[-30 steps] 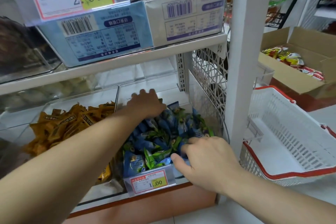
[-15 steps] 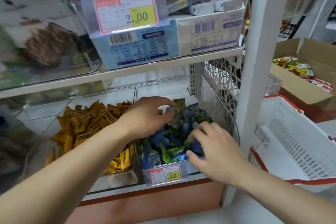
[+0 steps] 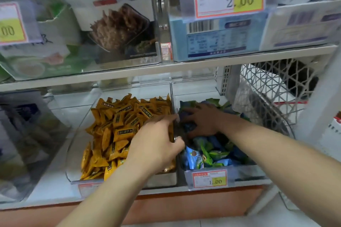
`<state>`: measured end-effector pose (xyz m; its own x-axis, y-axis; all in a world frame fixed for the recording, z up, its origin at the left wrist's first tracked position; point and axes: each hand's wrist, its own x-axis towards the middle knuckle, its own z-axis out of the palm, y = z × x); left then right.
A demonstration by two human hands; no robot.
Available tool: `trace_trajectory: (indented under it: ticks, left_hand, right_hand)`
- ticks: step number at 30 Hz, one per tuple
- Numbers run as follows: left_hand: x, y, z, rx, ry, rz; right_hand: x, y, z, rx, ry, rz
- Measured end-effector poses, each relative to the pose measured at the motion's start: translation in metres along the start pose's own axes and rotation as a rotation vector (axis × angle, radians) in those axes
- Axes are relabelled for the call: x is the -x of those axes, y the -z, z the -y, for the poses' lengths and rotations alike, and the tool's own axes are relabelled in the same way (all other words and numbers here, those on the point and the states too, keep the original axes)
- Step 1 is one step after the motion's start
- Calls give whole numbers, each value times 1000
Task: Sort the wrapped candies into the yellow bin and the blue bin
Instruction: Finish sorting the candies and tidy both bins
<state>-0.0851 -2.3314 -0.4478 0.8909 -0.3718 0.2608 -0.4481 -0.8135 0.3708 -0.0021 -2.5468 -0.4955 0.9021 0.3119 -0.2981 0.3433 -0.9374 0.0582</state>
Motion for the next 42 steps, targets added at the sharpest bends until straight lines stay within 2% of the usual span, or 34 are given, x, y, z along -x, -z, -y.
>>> trace_trajectory:
  ticks: [4, 10, 12, 13, 14, 15, 16, 18, 20, 22, 25, 28, 31, 33, 34, 35, 36, 38, 39, 42]
  left_hand:
    - [-2, 1, 6, 5, 4, 13]
    - [-4, 1, 15, 52, -11, 57]
    - [-5, 1, 17, 71, -19, 64]
    - [-5, 2, 18, 78, -23, 68]
    - [-5, 2, 19, 85, -26, 73]
    - [-5, 2, 19, 90, -30, 72]
    - [-5, 2, 18, 93, -32, 68]
    - [-5, 1, 18, 97, -26, 57]
    - [-5, 0, 18, 98, -20, 51]
    - [-4, 1, 19, 101, -18, 55]
    - [-5, 2, 20, 117, -16, 63]
    - [-5, 1, 19, 116, -14, 66]
    - [-6, 0, 18, 119, -11, 72]
    - [-7, 1, 19, 131, -11, 78]
    - [-7, 2, 20, 135, -11, 82]
    - [-7, 2, 21, 138, -14, 81]
    - [-7, 2, 21, 139, -19, 76]
    - [-6, 2, 20, 142, -19, 65]
    - [-6, 2, 19, 144, -18, 62]
    - [-5, 1, 20, 141, -15, 63]
  right_hand:
    - [-8, 14, -21, 133, -98, -55]
    - [55, 39, -56, 207, -421, 17]
    - [69, 52, -39, 242, -386, -176]
    - [73, 56, -22, 171, -296, -312]
    - [78, 57, -4, 1, -179, -382]
    - [84, 56, 15, -226, -43, -349]
    - [87, 51, 32, -421, 90, -240]
    - [81, 32, 49, -575, 208, -5]
    - [68, 13, 43, -381, 195, 125]
    - [59, 1, 35, -200, 100, 142]
    - [50, -3, 21, -35, 123, -36]
    - [49, 5, -4, 111, -1, -224]
    - [56, 16, -13, 58, -158, -377]
    - [64, 21, 0, -103, -66, -557]
    - [70, 23, 11, -239, 33, -540]
    - [74, 23, 23, -357, 145, -417]
    - [76, 20, 35, -432, 231, -234]
    - [72, 9, 49, -461, 247, 64]
    - [68, 3, 51, -421, 193, 120]
    - [55, -8, 56, -206, 97, 76]
